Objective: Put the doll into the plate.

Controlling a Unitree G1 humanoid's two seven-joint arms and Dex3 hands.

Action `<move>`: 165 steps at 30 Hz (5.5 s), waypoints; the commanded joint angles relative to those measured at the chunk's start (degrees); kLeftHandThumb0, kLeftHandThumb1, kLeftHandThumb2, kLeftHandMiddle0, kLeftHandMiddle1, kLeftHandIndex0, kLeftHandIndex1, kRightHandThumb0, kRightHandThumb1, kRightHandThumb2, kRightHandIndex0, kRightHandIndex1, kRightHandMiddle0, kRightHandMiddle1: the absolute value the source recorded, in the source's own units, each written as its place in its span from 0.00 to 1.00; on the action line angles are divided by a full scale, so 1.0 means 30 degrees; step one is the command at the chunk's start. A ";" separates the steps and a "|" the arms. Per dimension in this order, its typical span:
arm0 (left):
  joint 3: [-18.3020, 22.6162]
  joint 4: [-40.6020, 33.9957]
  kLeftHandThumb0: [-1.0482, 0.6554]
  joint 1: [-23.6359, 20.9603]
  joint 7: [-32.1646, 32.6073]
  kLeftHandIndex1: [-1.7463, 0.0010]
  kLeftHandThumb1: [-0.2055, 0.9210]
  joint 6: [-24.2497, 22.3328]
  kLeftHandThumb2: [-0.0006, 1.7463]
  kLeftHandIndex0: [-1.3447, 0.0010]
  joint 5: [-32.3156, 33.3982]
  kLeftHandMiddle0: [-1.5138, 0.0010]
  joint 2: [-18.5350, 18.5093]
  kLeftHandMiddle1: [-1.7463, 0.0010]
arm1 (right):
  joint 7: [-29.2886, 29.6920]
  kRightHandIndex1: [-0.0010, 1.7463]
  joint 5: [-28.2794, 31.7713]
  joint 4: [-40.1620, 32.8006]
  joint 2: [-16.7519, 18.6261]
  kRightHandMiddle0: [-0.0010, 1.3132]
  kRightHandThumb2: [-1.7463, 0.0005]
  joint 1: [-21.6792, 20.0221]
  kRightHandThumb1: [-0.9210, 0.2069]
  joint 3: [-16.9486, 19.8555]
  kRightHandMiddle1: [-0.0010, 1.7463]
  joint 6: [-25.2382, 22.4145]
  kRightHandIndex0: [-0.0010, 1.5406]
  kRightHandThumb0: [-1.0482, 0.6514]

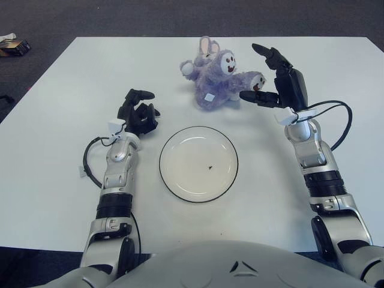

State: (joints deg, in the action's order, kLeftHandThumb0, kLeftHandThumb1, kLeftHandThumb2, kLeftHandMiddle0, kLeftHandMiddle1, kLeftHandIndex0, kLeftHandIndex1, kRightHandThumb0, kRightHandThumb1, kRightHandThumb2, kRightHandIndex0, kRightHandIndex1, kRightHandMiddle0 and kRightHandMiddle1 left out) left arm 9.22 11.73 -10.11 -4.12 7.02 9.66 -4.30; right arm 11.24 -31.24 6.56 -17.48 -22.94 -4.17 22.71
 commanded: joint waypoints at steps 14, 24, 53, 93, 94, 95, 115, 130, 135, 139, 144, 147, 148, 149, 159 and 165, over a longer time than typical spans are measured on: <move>-0.0120 0.0795 0.61 0.1155 0.0092 0.16 0.64 -0.0166 0.57 0.69 -0.0114 0.67 0.0402 0.00 | -0.0862 0.00 -0.0029 -0.0134 -0.0349 0.20 0.91 -0.0549 0.00 -0.0512 0.12 -0.0467 0.19 0.17; -0.0133 0.0728 0.61 0.1198 0.0154 0.16 0.65 -0.0142 0.57 0.69 -0.0167 0.67 0.0420 0.00 | -0.0861 0.00 -0.0210 0.0312 -0.0224 0.28 0.94 -0.0971 0.00 -0.0954 0.09 -0.0959 0.19 0.21; -0.0098 0.0475 0.61 0.1343 0.0268 0.16 0.64 -0.0123 0.57 0.69 -0.0274 0.66 0.0561 0.00 | -0.1810 0.00 -0.0003 0.2628 -0.0181 0.32 0.96 -0.2419 0.00 -0.2097 0.06 -0.2617 0.22 0.24; -0.0047 0.0606 0.61 0.1300 0.0341 0.16 0.65 0.0131 0.56 0.69 -0.0209 0.67 0.0634 0.00 | 0.1418 0.77 -0.2159 0.4533 -0.0388 0.45 0.86 -0.2863 0.00 -0.2775 0.77 -0.2391 0.23 0.60; -0.0046 0.0602 0.61 0.1306 0.0338 0.16 0.65 0.0139 0.56 0.69 -0.0208 0.67 0.0636 0.00 | 0.1546 0.78 -0.2243 0.4582 -0.0410 0.43 0.84 -0.2875 0.02 -0.2806 0.80 -0.2377 0.23 0.61; -0.0046 0.0600 0.61 0.1309 0.0335 0.16 0.65 0.0143 0.56 0.69 -0.0207 0.67 0.0638 0.00 | 0.1634 0.78 -0.2296 0.4623 -0.0421 0.43 0.83 -0.2885 0.02 -0.2827 0.80 -0.2361 0.23 0.61; -0.0084 0.0452 0.61 0.1385 0.0358 0.16 0.65 0.0171 0.56 0.69 -0.0241 0.67 0.0669 0.00 | 0.3579 0.94 -0.2667 0.5266 -0.0389 0.29 0.34 -0.2965 0.44 -0.3001 1.00 -0.1907 0.33 0.62; -0.0081 0.0371 0.61 0.1429 0.0333 0.16 0.65 0.0098 0.56 0.69 -0.0214 0.67 0.0657 0.00 | 0.2564 0.99 -0.2224 0.5445 -0.1456 0.39 0.40 -0.3037 0.36 -0.3134 1.00 -0.0137 0.29 0.82; -0.0085 0.0307 0.61 0.1467 0.0300 0.16 0.65 0.0060 0.56 0.69 -0.0194 0.67 0.0649 0.00 | 0.2410 1.00 -0.2495 0.5851 -0.2177 0.40 0.41 -0.3370 0.34 -0.3306 1.00 0.1298 0.28 0.85; -0.0090 0.0279 0.61 0.1468 0.0253 0.16 0.65 0.0011 0.56 0.69 -0.0166 0.67 0.0632 0.00 | 0.3008 1.00 -0.3451 0.6473 -0.3298 0.40 0.41 -0.3954 0.34 -0.3796 1.00 0.3249 0.28 0.85; -0.0113 0.0263 0.61 0.1465 0.0193 0.16 0.65 -0.0031 0.56 0.69 -0.0139 0.67 0.0614 0.00 | 0.3186 1.00 -0.3855 0.6824 -0.4315 0.40 0.42 -0.4511 0.33 -0.3995 1.00 0.5165 0.28 0.85; -0.0141 0.0180 0.61 0.1513 0.0172 0.17 0.65 -0.0070 0.56 0.69 -0.0133 0.67 0.0621 0.00 | 0.2412 1.00 -0.3749 0.6641 -0.5096 0.41 0.42 -0.4798 0.33 -0.4022 1.00 0.6178 0.28 0.85; -0.0148 0.0175 0.61 0.1514 0.0163 0.17 0.65 -0.0082 0.56 0.69 -0.0127 0.67 0.0621 0.00 | 0.2108 1.00 -0.3797 0.6518 -0.5411 0.41 0.42 -0.4894 0.33 -0.4061 1.00 0.6462 0.28 0.85; -0.0152 0.0177 0.61 0.1511 0.0159 0.17 0.65 -0.0089 0.56 0.69 -0.0124 0.67 0.0621 0.00 | 0.1934 1.00 -0.3842 0.6459 -0.5591 0.41 0.42 -0.4953 0.33 -0.4082 1.00 0.6632 0.28 0.85; -0.0212 0.0032 0.61 0.1575 -0.0014 0.17 0.66 -0.0291 0.56 0.69 -0.0006 0.67 0.0617 0.00 | 0.1078 1.00 -0.4288 0.5788 -0.7837 0.41 0.45 -0.5528 0.29 -0.4007 1.00 0.9799 0.26 0.85; -0.0236 -0.0028 0.61 0.1607 -0.0059 0.17 0.66 -0.0364 0.55 0.69 0.0024 0.67 0.0620 0.00 | 0.2611 0.98 -0.5736 0.6941 -0.8717 0.38 0.49 -0.6522 0.27 -0.4066 1.00 1.2859 0.26 0.84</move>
State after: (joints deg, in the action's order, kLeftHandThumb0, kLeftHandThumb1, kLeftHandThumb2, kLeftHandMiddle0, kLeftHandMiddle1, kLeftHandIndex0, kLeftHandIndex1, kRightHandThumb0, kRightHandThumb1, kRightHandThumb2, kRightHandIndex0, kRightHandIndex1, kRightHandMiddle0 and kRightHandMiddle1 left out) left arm 8.83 9.56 -8.98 -3.81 6.54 9.34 -3.68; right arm 16.37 -46.00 25.94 -41.82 -39.69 -16.26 57.35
